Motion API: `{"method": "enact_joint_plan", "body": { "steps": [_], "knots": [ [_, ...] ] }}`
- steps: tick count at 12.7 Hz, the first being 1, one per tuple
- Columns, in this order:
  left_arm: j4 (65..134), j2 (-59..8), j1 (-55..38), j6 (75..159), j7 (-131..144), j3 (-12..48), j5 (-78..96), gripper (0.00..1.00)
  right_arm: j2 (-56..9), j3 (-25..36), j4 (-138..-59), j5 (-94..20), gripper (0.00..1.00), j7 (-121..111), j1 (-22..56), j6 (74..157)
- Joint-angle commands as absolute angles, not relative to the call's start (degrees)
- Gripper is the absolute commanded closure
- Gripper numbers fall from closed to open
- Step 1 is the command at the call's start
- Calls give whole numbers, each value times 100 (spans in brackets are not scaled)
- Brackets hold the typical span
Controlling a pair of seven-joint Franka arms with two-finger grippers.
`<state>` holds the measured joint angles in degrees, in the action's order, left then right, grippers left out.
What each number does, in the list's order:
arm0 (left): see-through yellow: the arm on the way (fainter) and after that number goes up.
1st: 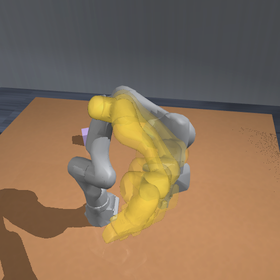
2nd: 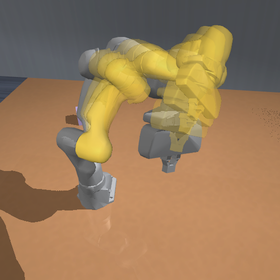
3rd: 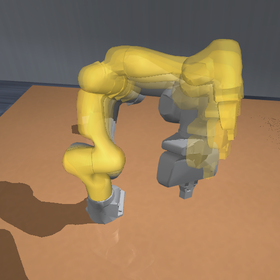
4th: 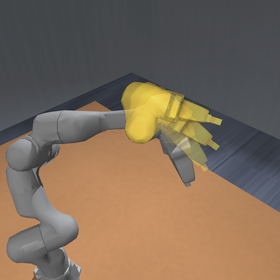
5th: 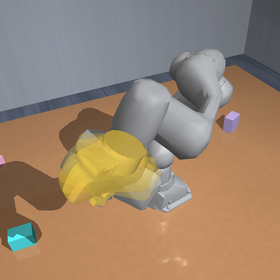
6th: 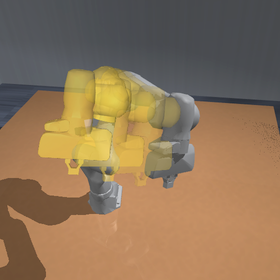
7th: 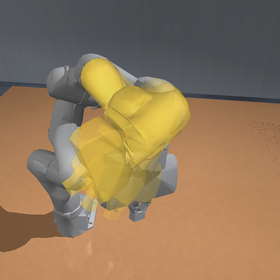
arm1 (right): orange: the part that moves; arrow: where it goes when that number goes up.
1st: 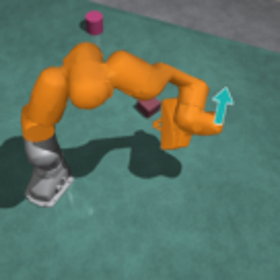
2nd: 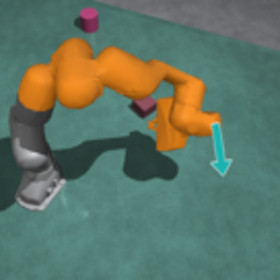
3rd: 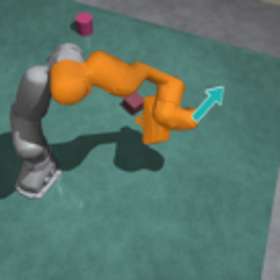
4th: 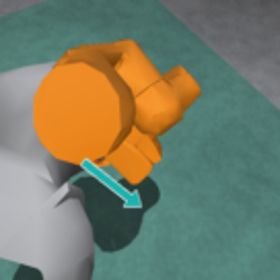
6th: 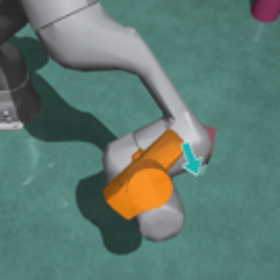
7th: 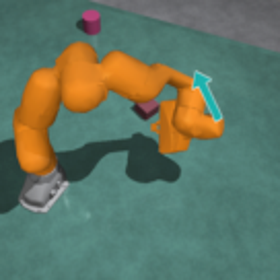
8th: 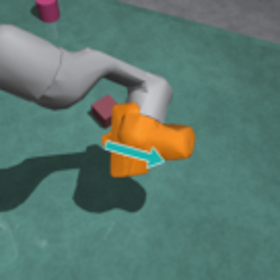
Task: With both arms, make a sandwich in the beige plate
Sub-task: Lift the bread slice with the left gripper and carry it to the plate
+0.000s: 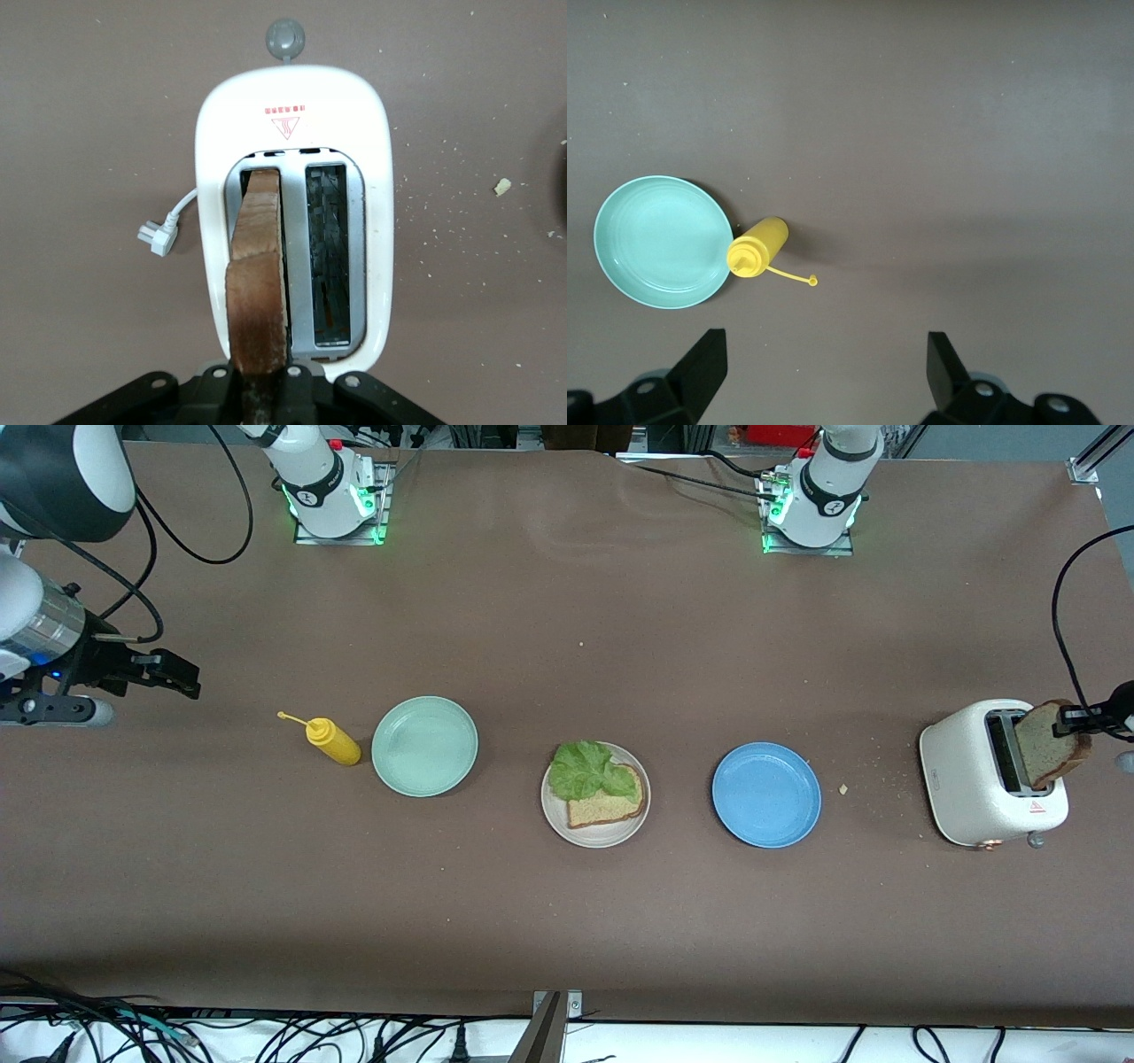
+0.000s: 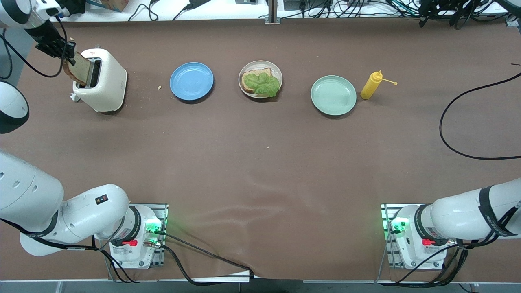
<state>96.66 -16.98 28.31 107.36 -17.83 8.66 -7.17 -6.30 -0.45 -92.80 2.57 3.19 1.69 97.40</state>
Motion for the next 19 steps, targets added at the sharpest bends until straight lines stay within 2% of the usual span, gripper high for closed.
{"method": "enact_joint_plan", "body": {
  "steps": [1,4,7,9,14,19],
  "knots": [
    [9081,-1539,2822,9988,-1749,1054,-817,100,-606,35,-8834,211,0,281,229,9178],
    [8518,-1520,2786,9318,-1740,1632,-817,100,-572,35,-8798,193,0,281,237,9070],
    [8499,-1582,2743,8896,-1732,2554,-809,100,-554,9,-8771,167,0,273,237,9053],
    [8543,-1722,2585,8851,-1731,2917,-478,100,-554,9,-8771,202,0,281,316,8817],
    [8499,-2573,1522,8956,-1661,2918,1323,100,-589,0,-8657,176,0,264,369,8841],
    [8490,-3391,1327,9982,-1801,2927,3433,100,-554,-17,-8683,211,0,264,466,9158]
  ]
}}
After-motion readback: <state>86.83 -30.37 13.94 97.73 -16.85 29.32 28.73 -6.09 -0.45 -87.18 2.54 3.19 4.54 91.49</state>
